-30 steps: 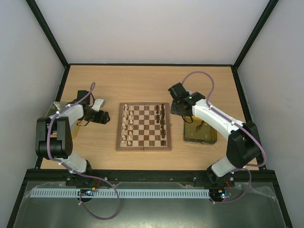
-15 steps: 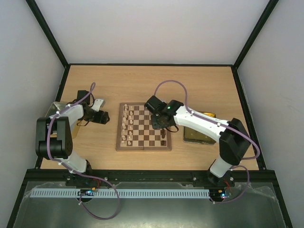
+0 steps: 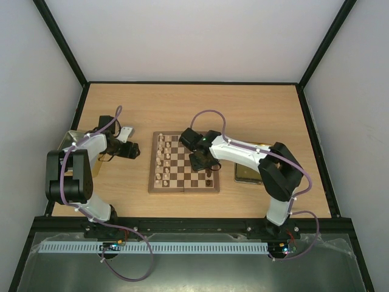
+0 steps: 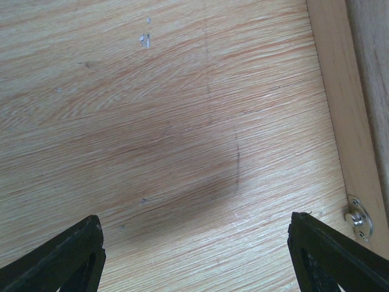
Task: Set up the chess pieces on the board
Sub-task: Place the chess piece on the chessboard.
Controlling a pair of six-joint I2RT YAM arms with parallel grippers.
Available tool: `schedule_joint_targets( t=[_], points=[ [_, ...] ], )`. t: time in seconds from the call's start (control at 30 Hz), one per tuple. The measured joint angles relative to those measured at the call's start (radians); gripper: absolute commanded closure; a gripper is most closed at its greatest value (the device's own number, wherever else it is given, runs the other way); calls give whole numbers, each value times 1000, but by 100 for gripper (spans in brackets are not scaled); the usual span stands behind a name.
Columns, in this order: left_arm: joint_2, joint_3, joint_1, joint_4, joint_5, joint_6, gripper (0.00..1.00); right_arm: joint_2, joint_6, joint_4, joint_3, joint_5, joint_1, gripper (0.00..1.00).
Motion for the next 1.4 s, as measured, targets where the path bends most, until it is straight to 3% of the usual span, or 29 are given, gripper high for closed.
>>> schedule_joint_targets(
  t=[0.73, 1.4],
  points=[
    [0, 0, 0, 0, 0, 0, 18, 68, -23, 32, 30, 8, -40, 97],
    [0, 0, 0, 0, 0, 0, 18, 83, -35, 42, 42, -3, -47, 79]
  ],
)
